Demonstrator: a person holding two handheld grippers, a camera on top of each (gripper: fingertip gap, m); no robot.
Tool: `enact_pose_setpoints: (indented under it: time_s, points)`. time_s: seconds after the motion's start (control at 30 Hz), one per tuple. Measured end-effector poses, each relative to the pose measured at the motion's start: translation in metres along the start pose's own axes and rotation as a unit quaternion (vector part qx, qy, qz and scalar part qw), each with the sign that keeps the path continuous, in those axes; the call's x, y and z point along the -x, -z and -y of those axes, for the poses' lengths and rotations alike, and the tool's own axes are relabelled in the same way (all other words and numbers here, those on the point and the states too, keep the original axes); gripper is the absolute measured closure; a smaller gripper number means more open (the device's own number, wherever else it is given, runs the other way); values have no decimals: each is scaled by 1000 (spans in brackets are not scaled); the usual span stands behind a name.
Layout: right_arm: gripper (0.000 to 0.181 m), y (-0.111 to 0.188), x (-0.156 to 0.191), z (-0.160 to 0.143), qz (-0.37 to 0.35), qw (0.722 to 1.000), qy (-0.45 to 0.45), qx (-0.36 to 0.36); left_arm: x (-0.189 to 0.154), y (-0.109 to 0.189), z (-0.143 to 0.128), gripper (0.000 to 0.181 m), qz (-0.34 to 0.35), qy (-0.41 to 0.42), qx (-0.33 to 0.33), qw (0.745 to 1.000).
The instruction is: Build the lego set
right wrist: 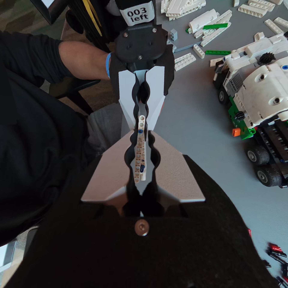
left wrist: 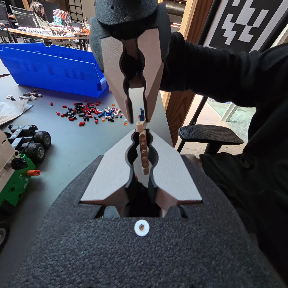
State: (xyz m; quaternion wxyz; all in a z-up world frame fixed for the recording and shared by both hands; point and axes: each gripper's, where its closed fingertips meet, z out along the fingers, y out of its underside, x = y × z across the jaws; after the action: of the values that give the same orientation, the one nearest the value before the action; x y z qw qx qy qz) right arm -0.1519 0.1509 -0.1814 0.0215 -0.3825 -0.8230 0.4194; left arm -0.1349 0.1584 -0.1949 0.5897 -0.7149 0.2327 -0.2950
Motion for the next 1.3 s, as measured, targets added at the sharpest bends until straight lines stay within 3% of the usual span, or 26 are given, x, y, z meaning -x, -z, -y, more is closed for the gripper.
enact_pose_setpoints:
  time_s: [0.1, 0.2, 0.4, 0.43, 0.5, 0.6, 0.83, 0.97, 1.07, 1.17, 1.3]
  points:
    - [160, 17, -2, 3, -15, 999, -3, -36, 0, 1, 1, 175, 1, 0, -5, 1000]
    - [152, 32, -5, -13, -51, 997, -10, -50, 2, 4, 5, 175, 1, 9, -19, 1000]
    - [140, 35, 4, -32, -67, 985, -42, -156, -1, 12, 17, 176, -9, 16, -67, 998]
    - [141, 33, 6, -30, -67, 980, -38, -183, -2, 14, 19, 176, -12, 17, -78, 997]
    - [160, 34, 4, -25, -99, 968, -24, -230, -1, 15, 22, 175, -8, 16, -89, 996]
    - [174, 37, 6, -20, -148, 955, 3, -259, 2, 14, 21, 176, 12, 3, -83, 996]
    - [174, 39, 4, -26, -229, 953, 49, -191, 9, 9, 16, 174, 46, -13, -62, 997]
    - [174, 40, 4, -24, -247, 951, 82, -167, 7, 10, 16, 175, 32, -1, -63, 998]
    - [174, 42, 10, -18, -221, 953, 88, -189, -1, 12, 19, 176, -17, 34, -75, 996]
    - [173, 41, 5, -21, -211, 955, 64, -198, 3, 11, 18, 176, -7, 39, -73, 997]
    - [164, 52, 7, -5, -270, 937, 92, -204, 2, 10, 17, 176, -10, 39, -67, 997]
